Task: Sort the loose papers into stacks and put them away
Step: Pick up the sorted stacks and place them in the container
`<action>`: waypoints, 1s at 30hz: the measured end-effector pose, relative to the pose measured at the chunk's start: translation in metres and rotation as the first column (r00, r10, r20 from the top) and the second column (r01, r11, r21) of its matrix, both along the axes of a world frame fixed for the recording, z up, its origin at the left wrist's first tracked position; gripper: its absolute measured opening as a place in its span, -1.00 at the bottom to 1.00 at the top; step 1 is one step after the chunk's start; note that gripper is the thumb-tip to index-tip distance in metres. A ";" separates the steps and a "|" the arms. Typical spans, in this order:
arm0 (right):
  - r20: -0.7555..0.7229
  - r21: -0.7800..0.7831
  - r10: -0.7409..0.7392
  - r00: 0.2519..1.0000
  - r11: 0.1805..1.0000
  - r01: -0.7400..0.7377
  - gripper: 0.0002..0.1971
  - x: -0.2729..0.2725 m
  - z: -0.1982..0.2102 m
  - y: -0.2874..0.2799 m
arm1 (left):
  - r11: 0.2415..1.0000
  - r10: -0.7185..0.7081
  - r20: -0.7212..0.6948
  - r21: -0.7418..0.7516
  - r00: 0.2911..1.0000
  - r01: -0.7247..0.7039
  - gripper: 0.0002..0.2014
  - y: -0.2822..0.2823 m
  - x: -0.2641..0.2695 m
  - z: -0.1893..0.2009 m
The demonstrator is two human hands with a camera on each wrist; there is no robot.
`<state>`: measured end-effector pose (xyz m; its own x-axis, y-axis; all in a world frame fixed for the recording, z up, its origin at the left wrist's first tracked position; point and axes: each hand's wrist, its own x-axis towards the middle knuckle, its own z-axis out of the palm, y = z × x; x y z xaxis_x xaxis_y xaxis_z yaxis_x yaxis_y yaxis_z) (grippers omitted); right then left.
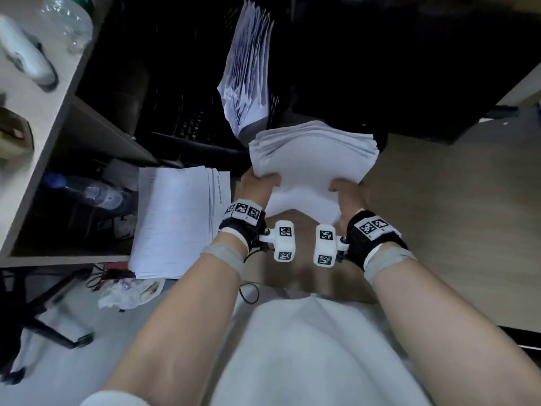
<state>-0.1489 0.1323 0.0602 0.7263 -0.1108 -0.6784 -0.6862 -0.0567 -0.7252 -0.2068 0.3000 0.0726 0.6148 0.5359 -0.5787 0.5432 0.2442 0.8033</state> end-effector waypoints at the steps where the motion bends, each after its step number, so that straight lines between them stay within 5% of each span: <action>1: -0.004 0.004 -0.026 1.000 1.000 0.026 -0.82 -0.001 0.009 0.002 | 1.000 -0.015 0.002 0.003 1.000 0.015 -0.80 0.004 -0.001 0.004; 6: 0.067 -0.074 -0.117 0.991 0.990 0.122 -0.86 0.002 0.038 0.010 | 0.998 -0.018 0.090 -0.062 0.996 0.023 -0.79 0.020 -0.014 0.024; 11: 0.114 -0.046 -0.051 0.992 0.997 0.057 -0.76 0.008 0.055 0.026 | 0.958 -0.269 0.142 -0.062 0.953 0.280 -0.68 0.039 -0.042 0.022; 14: 0.176 -0.056 0.089 0.980 0.995 -0.080 -0.74 0.011 0.065 0.040 | 0.990 -0.139 0.170 -0.014 0.976 0.143 -0.83 0.044 -0.055 0.024; 17: 0.203 -0.016 0.248 0.947 0.968 -0.250 -0.92 0.010 0.068 0.061 | 0.993 0.038 0.180 0.106 0.983 -0.058 -0.82 0.056 -0.068 0.039; 20: 0.166 0.077 0.438 0.884 0.887 -0.454 -0.61 0.008 0.053 0.089 | 0.957 0.214 0.247 0.143 0.945 -0.254 -0.81 0.079 -0.085 0.053; 22: 0.186 0.095 0.543 0.819 0.820 -0.565 -0.63 0.004 0.044 0.107 | 0.936 0.285 0.283 0.124 0.916 -0.330 -0.90 0.095 -0.097 0.059; 27: 0.265 0.002 0.672 0.691 0.717 -0.697 -0.93 -0.008 0.060 0.150 | 0.912 0.397 0.337 -0.042 0.854 -0.407 -0.77 0.126 -0.120 0.069; 30: 0.257 -0.058 0.693 0.673 0.706 -0.706 -0.78 -0.002 0.059 0.181 | 0.938 0.332 0.284 0.006 0.900 -0.347 -0.77 0.149 -0.124 0.063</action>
